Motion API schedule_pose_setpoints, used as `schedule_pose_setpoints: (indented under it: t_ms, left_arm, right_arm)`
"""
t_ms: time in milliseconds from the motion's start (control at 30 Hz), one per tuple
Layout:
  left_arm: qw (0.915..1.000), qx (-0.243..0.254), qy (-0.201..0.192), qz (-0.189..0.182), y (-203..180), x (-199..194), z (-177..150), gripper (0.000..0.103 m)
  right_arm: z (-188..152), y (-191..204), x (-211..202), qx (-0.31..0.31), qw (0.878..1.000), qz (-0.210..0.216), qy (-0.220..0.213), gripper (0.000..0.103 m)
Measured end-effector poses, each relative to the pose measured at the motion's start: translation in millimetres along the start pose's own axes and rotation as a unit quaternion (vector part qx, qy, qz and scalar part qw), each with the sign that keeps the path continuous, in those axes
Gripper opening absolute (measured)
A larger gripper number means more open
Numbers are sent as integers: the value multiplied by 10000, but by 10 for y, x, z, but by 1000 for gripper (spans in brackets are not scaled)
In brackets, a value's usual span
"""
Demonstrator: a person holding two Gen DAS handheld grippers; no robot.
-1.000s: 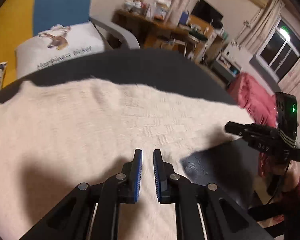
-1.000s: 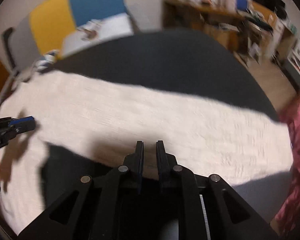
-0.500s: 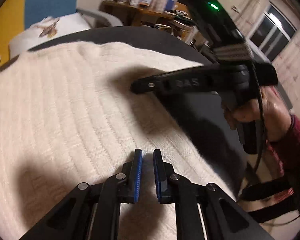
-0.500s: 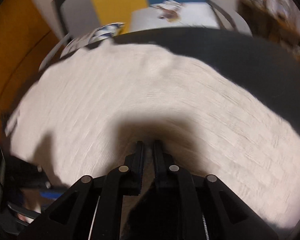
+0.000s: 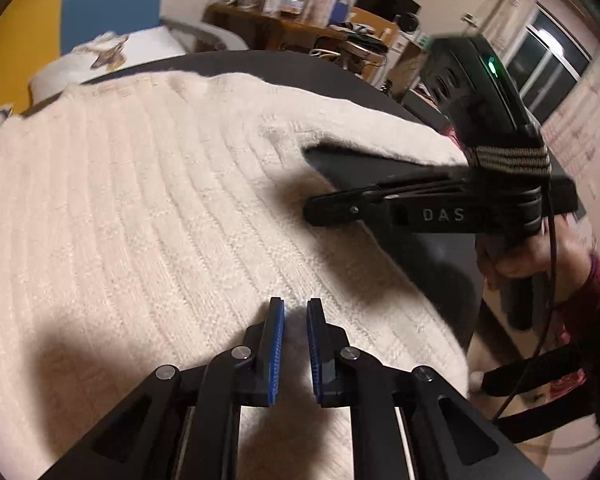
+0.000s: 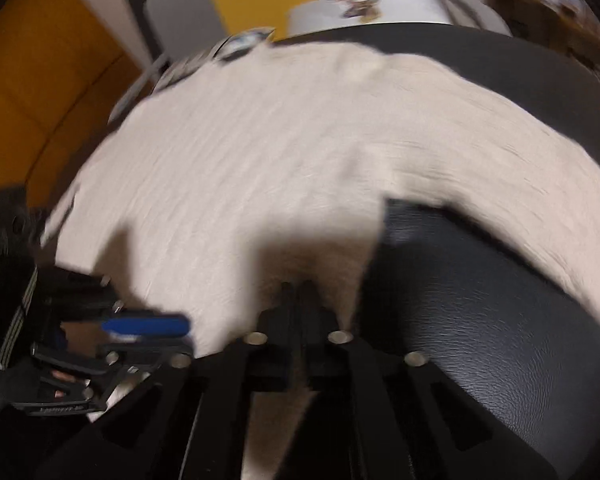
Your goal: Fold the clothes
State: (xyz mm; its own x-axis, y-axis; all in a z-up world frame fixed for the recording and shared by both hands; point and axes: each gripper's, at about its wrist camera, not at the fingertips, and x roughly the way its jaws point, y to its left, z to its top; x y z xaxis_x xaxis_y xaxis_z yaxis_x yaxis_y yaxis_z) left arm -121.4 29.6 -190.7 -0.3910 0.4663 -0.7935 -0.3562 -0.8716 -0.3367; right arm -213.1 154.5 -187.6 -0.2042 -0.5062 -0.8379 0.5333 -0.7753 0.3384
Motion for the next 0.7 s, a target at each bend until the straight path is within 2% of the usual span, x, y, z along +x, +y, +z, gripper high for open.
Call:
schedule_pose_setpoints:
  t_ms: [133,200,300,333,400,533,600,700]
  left_arm:
    - [9993,-319,-208,67,172,-258,-100,14]
    - [9990,-391,-47,199,302,-234,-144,14]
    - [9985,-518,-142,114,555,-322,-142,11]
    - [9978,-594,-245,165,653,-397,-98,12]
    - [9956,-720,-521,291,888,-544,53,12]
    - [9900,-968,-887,513,1439,-667,552,12]
    - [9882,-968,-991,654,1677,-573,876,12]
    - [9870,-815,-992,967,1942,-388,1261,12]
  right_arm:
    - [-20,86,-135,83,9998,-64,-193,6]
    - [-29,243,-157,-68,9996,118,-260,6]
    - [-9,445,111,-389,9989,-72,264,8]
    - [34,473,114,-448,9987,-65,236,8]
    - [181,482,30,-366,9993,74,65,8]
    - [731,474,-80,-310,9961,386,-731,8]
    - [1080,463,54,-348,9942,195,-998,10]
    - [1498,448,345,-328,9937,74,-1073,14]
